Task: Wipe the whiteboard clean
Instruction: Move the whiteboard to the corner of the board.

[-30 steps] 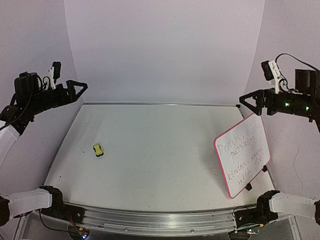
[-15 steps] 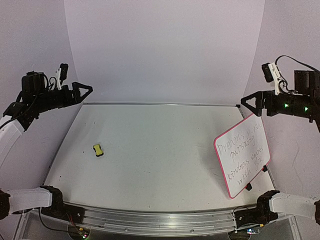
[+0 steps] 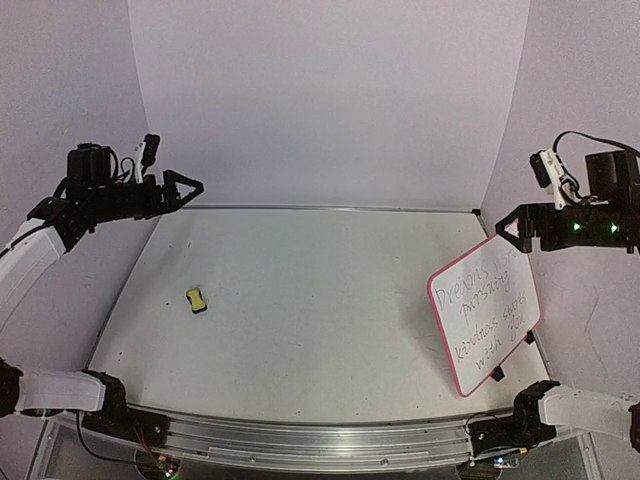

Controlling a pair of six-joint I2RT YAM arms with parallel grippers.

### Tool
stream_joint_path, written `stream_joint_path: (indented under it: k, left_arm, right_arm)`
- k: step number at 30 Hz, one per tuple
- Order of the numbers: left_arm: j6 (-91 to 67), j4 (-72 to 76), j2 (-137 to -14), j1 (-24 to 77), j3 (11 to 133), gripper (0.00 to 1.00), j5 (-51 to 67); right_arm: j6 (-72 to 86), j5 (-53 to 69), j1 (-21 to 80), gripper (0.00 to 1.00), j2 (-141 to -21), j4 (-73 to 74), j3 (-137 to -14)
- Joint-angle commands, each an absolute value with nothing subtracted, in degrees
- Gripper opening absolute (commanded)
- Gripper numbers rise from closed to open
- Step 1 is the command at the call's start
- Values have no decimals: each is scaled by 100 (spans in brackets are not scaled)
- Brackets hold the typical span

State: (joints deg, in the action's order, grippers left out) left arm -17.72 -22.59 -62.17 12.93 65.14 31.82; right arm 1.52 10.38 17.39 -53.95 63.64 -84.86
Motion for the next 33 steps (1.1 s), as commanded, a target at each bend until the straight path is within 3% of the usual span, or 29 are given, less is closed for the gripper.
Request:
stream_joint_path:
  k: [1,14,22,33]
  left_arm:
    - [-1553,-1827,-6822,1927,6724,100,2967]
    - [-970,-879,-9696,3279,8122,100,4211]
    - [-1421,-28,-10124,3611,7992,100,4398]
    - [-2223,1043,-10878,4186,8798,100,4623]
  right_arm:
    - [242,595,1739,98,-5357,6570,-8366]
    - [255,588,1735,98,-5147,6768,-8370]
    - [503,187,1738,98,-5220,6963,-7926]
    - [1030,-962,1740,98,-5219,6706,-7573]
